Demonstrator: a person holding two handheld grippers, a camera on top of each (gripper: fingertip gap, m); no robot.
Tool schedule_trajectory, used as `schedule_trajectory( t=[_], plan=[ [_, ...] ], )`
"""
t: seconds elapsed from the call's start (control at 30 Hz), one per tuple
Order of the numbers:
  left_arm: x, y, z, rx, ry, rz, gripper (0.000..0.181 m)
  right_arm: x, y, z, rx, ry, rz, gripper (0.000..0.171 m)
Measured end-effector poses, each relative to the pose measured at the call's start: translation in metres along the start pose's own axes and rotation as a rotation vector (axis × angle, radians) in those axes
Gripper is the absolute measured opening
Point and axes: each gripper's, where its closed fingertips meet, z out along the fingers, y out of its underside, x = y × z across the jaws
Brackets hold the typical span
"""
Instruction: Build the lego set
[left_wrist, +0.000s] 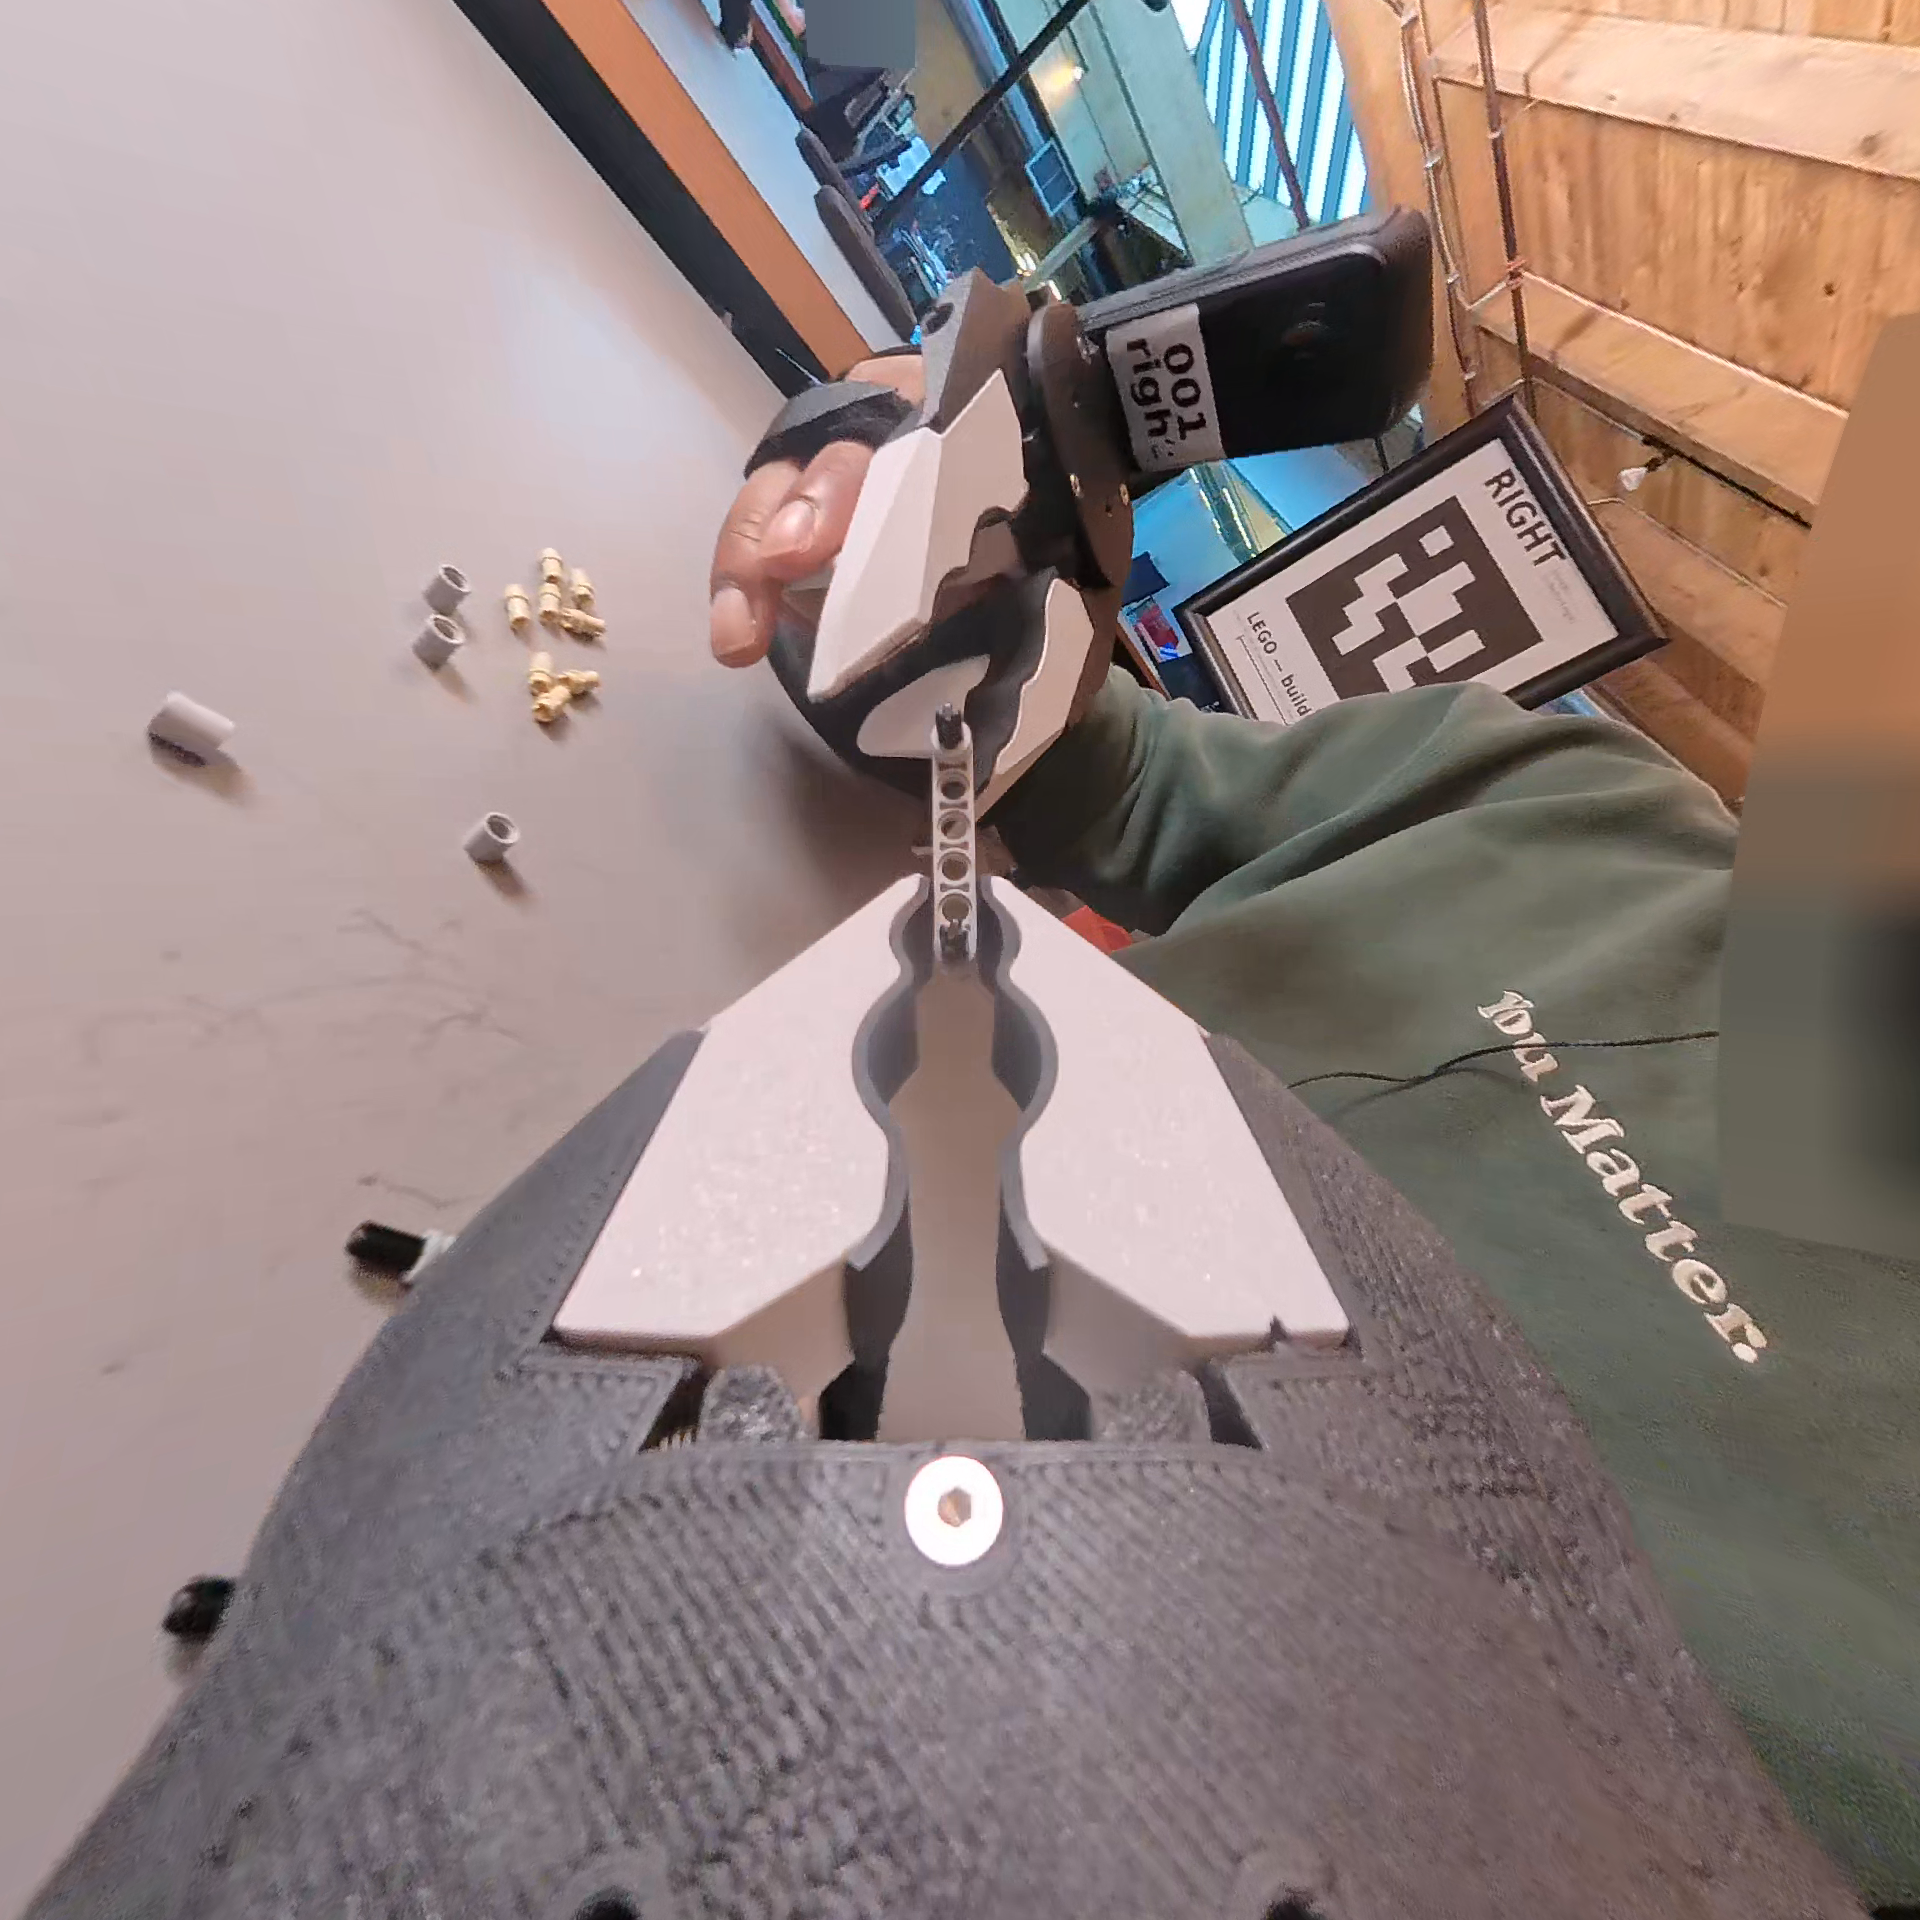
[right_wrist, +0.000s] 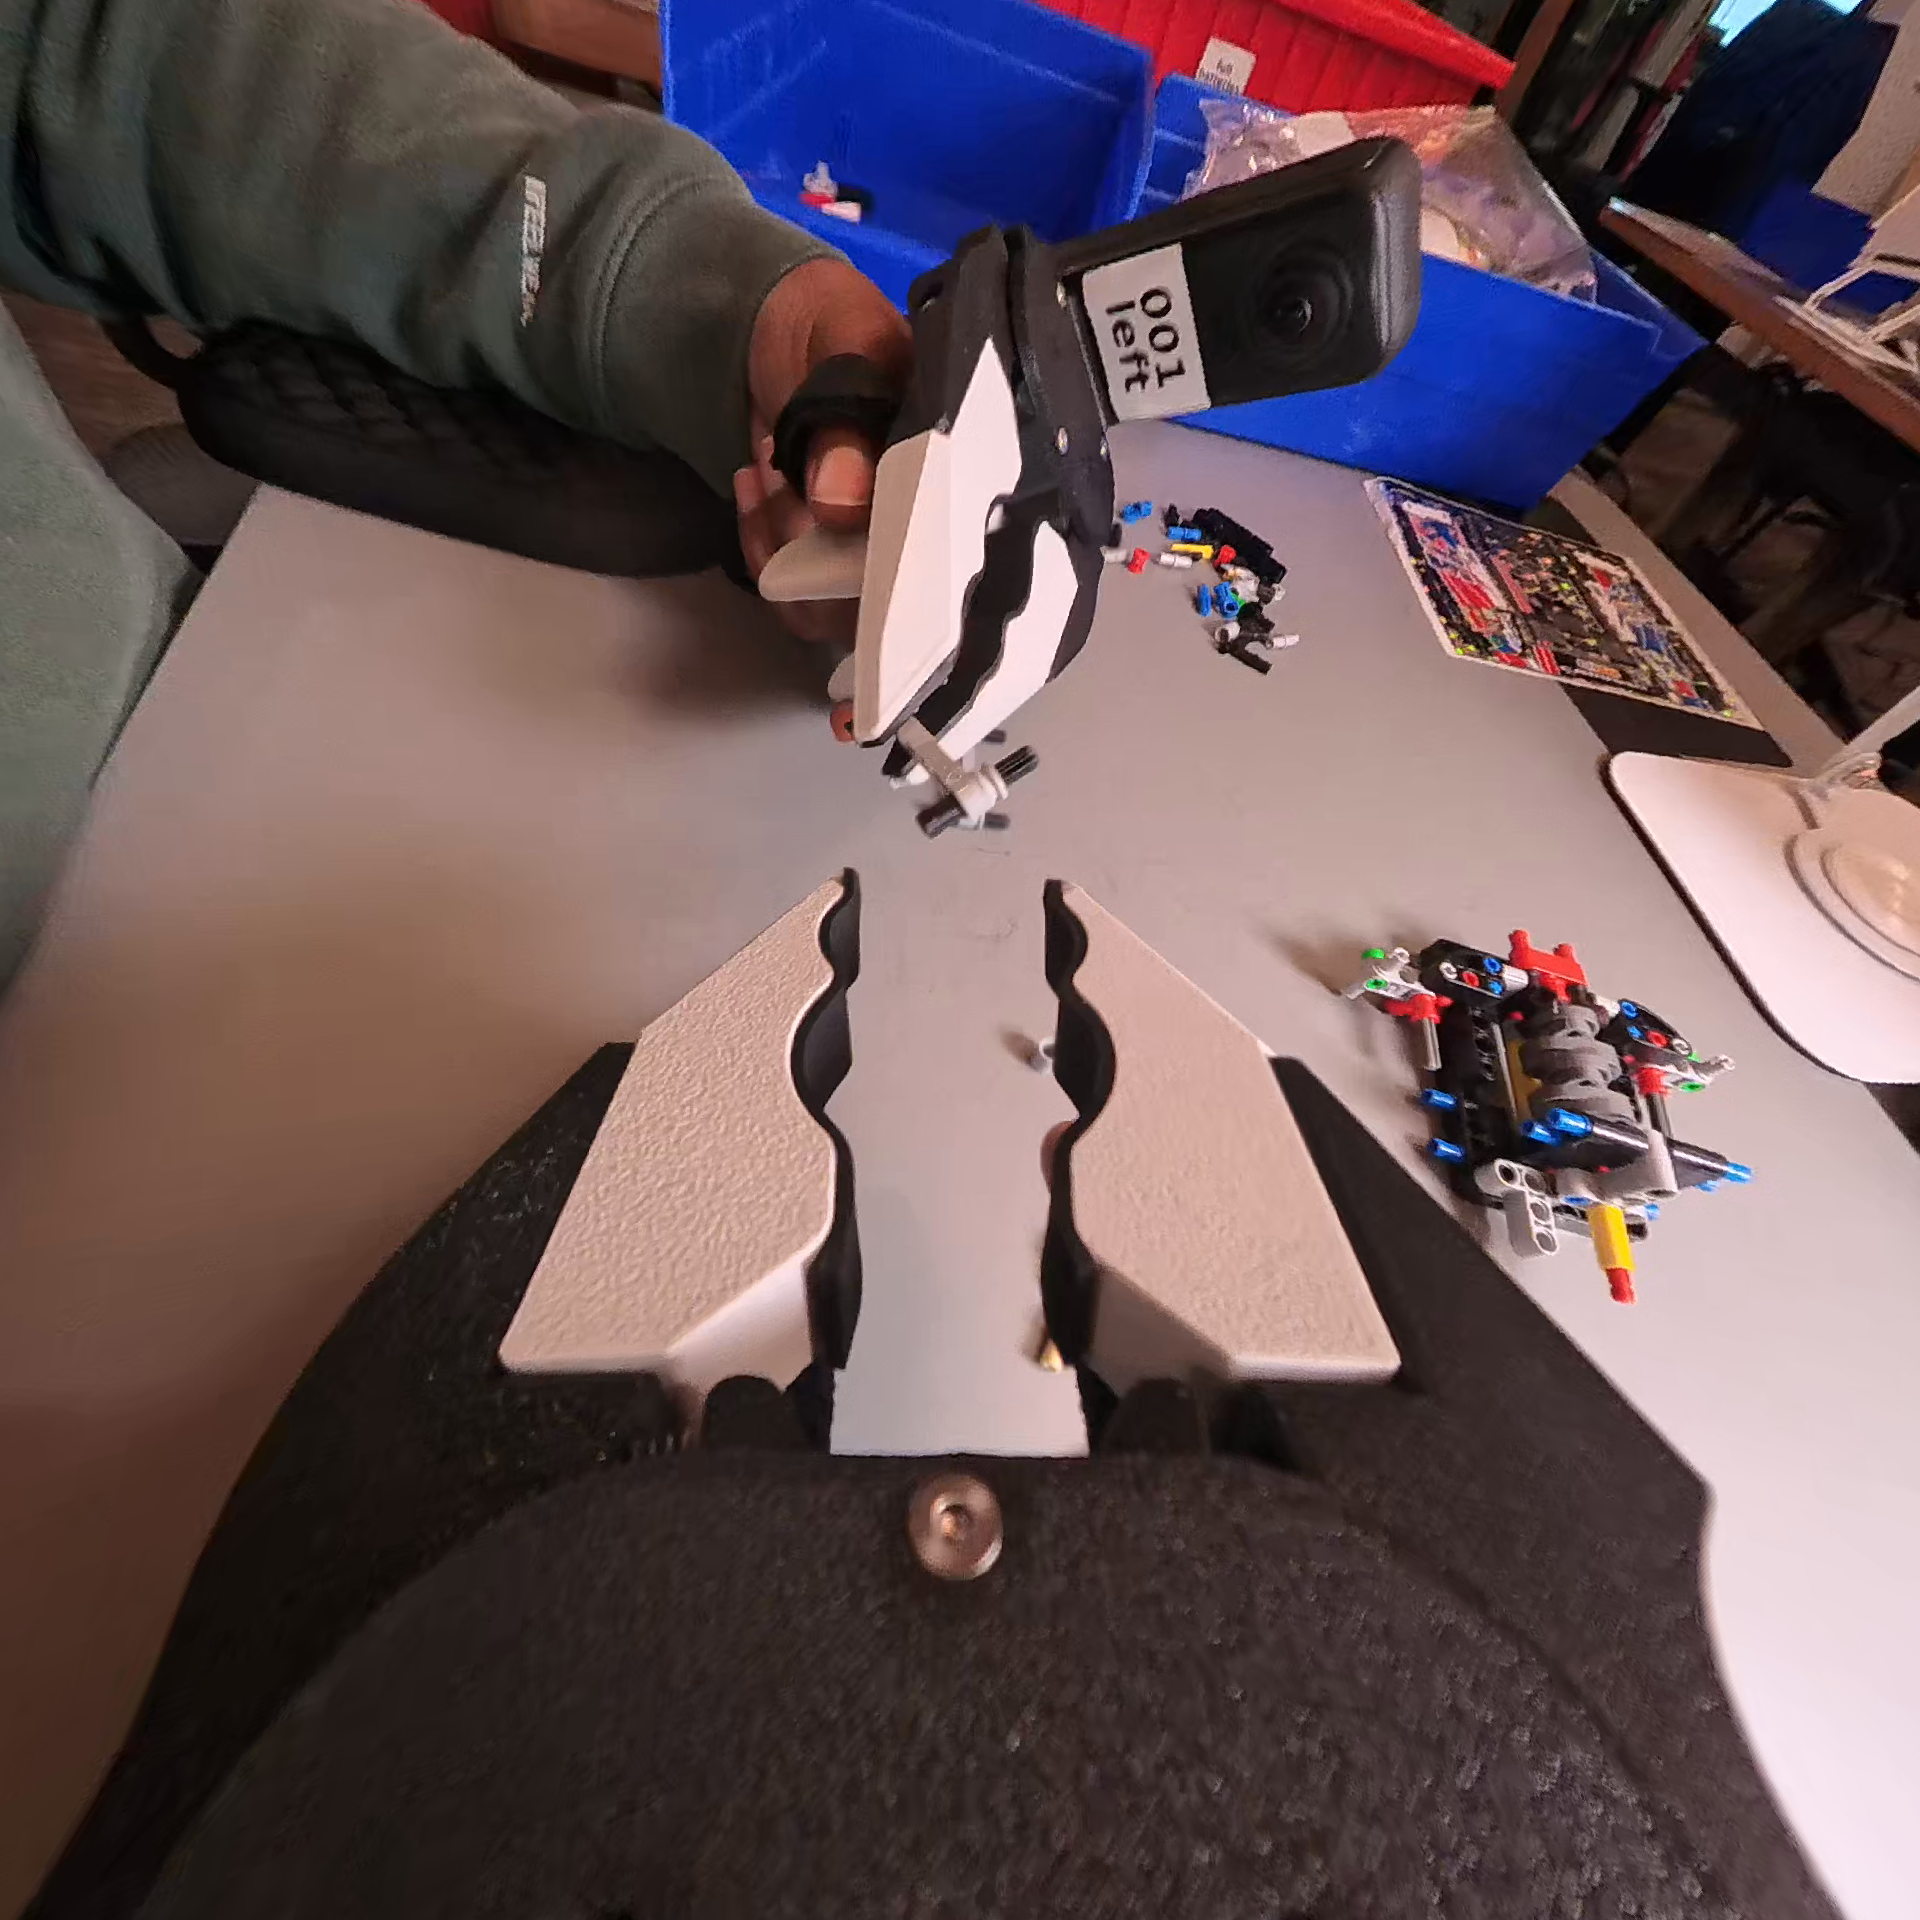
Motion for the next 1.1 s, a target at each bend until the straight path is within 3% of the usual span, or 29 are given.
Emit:
schedule_trajectory(
  t=[0.13, 0.23, 0.43, 0.63, 0.77, 0.87, 1.0, 1.1],
  plan=[
    [0.0, 0.003, 0.003, -0.014, -0.003, -0.001, 0.005, -0.004, -0.008, 0.001, 0.052, -0.032, 0.046, 0.031],
    [-0.011, 0.007, 0.003, -0.05, -0.091, 0.046, 0.005, -0.009, -0.008, 0.005, 0.046, -0.068, 0.094, 0.031],
    [-0.049, 0.024, -0.001, -0.293, -0.506, 0.501, 0.005, 0.0, 0.019, 0.011, -0.064, -0.06, 0.211, 0.018],
    [-0.056, 0.029, 0.003, -0.386, -0.608, 0.675, 0.005, -0.007, 0.032, 0.018, -0.146, -0.071, 0.182, 0.002],
    [-0.049, 0.022, 0.003, -0.318, -0.575, 0.683, 0.008, -0.003, 0.028, 0.015, -0.12, -0.06, 0.199, 0.001],
    [-0.036, -0.002, -0.01, -0.191, -0.572, 0.712, 0.025, 0.012, 0.022, 0.004, -0.062, -0.021, 0.235, 0.001],
    [-0.037, -0.037, -0.069, -0.045, -0.714, 0.686, 0.021, 0.047, 0.032, -0.012, -0.063, 0.085, 0.257, 0.001],
    [-0.053, -0.037, -0.106, -0.014, -0.798, 0.623, 0.015, 0.063, 0.043, -0.013, -0.091, 0.108, 0.28, 0.002]
  ],
)
